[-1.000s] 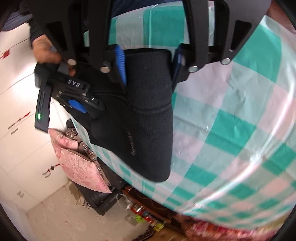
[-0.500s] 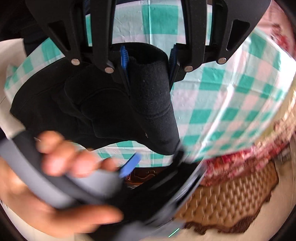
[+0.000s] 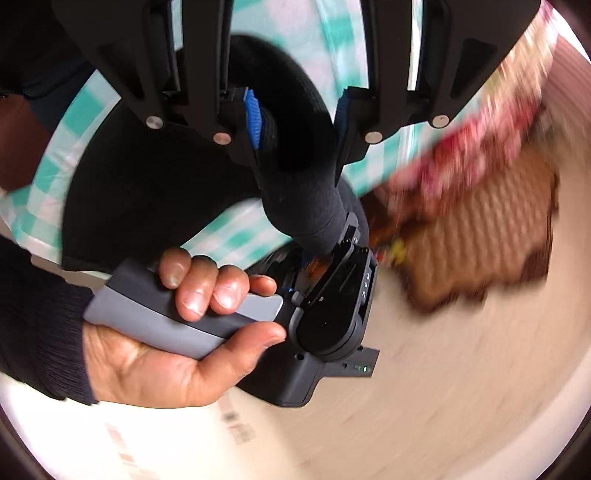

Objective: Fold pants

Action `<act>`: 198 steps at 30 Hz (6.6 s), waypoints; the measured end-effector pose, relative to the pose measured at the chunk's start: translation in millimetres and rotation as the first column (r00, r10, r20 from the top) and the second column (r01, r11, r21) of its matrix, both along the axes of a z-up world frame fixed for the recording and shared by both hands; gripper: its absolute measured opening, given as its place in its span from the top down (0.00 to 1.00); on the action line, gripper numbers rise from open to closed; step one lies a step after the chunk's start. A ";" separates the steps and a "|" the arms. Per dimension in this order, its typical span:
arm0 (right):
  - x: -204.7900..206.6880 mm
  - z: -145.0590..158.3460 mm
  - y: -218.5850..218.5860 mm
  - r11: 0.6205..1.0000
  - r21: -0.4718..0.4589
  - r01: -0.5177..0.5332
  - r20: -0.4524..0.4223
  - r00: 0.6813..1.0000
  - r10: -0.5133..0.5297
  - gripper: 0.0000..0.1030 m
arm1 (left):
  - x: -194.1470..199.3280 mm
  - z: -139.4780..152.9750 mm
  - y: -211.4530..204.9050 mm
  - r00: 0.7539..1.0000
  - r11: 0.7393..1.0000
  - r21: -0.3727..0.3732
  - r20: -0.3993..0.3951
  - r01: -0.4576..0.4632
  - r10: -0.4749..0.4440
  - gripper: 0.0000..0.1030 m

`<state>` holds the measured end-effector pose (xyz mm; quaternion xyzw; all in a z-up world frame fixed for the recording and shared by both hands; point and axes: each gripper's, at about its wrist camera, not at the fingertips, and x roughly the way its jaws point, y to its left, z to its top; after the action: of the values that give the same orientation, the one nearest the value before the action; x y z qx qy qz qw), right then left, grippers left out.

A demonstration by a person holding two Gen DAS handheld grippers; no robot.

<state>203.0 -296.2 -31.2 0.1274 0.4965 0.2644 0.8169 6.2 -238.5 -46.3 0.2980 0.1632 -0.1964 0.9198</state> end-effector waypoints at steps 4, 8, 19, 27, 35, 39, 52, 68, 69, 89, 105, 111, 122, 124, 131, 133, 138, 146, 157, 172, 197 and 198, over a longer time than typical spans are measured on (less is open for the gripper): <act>-40.0 -13.1 -136.4 0.981 0.115 0.155 0.000 0.988 -0.156 0.69 | -26.4 -22.7 -103.9 0.978 0.972 0.170 0.107 0.159 -0.179 0.69; -58.0 -70.4 -226.0 0.958 0.130 0.255 -0.071 0.966 -0.247 0.70 | -43.9 -80.6 -191.3 0.944 0.921 0.289 0.120 0.263 -0.307 0.69; -48.7 -140.4 -249.3 0.960 0.092 0.266 -0.132 0.958 -0.253 0.50 | -58.2 -178.2 -202.7 0.899 0.824 0.509 0.194 0.251 -0.393 0.33; -43.4 -104.2 -239.8 0.977 -0.044 0.210 -0.071 0.975 -0.213 0.74 | -33.1 -158.6 -198.6 0.930 0.857 0.458 0.150 0.236 -0.336 0.73; -38.5 -33.8 -228.1 0.972 -0.159 0.172 0.057 0.985 -0.165 0.75 | -14.3 -110.1 -214.1 0.922 0.875 0.437 0.210 0.209 -0.325 0.74; -42.9 -48.1 -256.7 0.959 -0.197 0.202 0.042 0.979 -0.197 0.75 | -25.6 -116.0 -240.9 0.912 0.863 0.449 0.208 0.232 -0.354 0.74; -59.6 -127.7 -312.6 0.906 -0.249 0.342 0.145 0.938 -0.314 0.52 | -12.5 -172.6 -293.8 0.888 0.853 0.430 0.203 0.296 -0.411 0.41; -168.5 -132.9 -310.5 0.780 -0.194 0.594 0.111 0.804 -0.584 0.33 | 6.6 -162.9 -95.2 0.959 0.940 0.197 -0.108 0.279 -0.262 0.80; -171.0 -136.3 -311.0 0.793 -0.136 0.594 0.085 0.804 -0.588 0.45 | 9.6 -163.1 -92.9 0.960 0.939 0.203 -0.106 0.276 -0.259 0.80; -211.2 -56.7 -218.6 0.643 -0.240 0.727 0.508 0.659 -0.555 0.24 | 90.6 -141.5 -114.1 0.783 0.952 -0.225 -0.546 0.205 -0.298 0.81; -190.3 -146.0 -225.1 0.597 -0.358 0.718 0.311 0.695 -0.648 0.27 | 226.1 -86.8 -293.8 0.676 0.929 -0.315 -0.643 0.193 -0.358 0.80; -190.4 -147.0 -224.7 0.595 -0.350 0.724 0.311 0.689 -0.655 0.26 | 237.8 -112.0 -317.1 0.660 0.952 -0.248 -0.687 0.178 -0.302 0.79; -190.2 -147.1 -226.8 0.593 -0.344 0.728 0.317 0.684 -0.657 0.24 | 137.1 -108.7 -183.3 0.713 0.947 -0.305 -0.643 0.096 -0.280 0.66; -188.8 -147.1 -224.6 0.586 -0.358 0.727 0.319 0.685 -0.655 0.22 | 114.6 -121.8 -175.0 0.769 0.952 -0.274 -0.576 0.139 -0.278 0.66; -185.5 -138.8 -216.0 0.529 -0.432 0.731 0.354 0.676 -0.646 0.18 | 98.8 -96.7 -140.0 0.800 0.948 -0.309 -0.546 0.083 -0.248 0.36; -188.2 -127.8 -208.1 0.499 -0.448 0.742 0.379 0.663 -0.646 0.18 | 99.2 -95.9 -121.5 0.812 0.953 -0.303 -0.552 0.019 -0.192 0.36; -194.6 -102.6 -169.0 0.496 -0.466 0.733 0.485 0.680 -0.550 0.18 | 104.5 -106.2 -92.7 0.798 0.954 -0.292 -0.590 -0.072 -0.120 0.35; -182.7 -132.3 -161.0 0.425 -0.581 0.694 0.469 0.713 -0.522 0.16 | 104.8 -98.4 -81.9 0.797 0.949 -0.302 -0.593 -0.094 -0.110 0.05; -217.8 -102.1 -162.4 0.434 -0.498 0.751 0.468 0.654 -0.594 0.16 | 76.6 -58.2 -88.6 0.849 0.930 -0.367 -0.493 -0.007 -0.188 0.02; -249.7 -85.9 -170.8 0.422 -0.448 0.788 0.482 0.610 -0.629 0.16 | 71.6 -55.1 -98.4 0.849 0.939 -0.344 -0.497 -0.004 -0.179 0.02; -249.8 -89.2 -169.5 0.430 -0.438 0.790 0.472 0.609 -0.638 0.16 | 74.0 -58.5 -98.0 0.843 0.937 -0.349 -0.503 0.001 -0.188 0.02; -249.0 -90.1 -170.0 0.431 -0.438 0.789 0.471 0.609 -0.638 0.16 | 74.1 -58.7 -98.1 0.844 0.938 -0.348 -0.502 0.001 -0.188 0.02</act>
<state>-46.0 -466.2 -121.3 0.0246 0.3501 -0.2711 0.8963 80.3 -336.6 -105.0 0.0799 0.3588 -0.3411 0.8652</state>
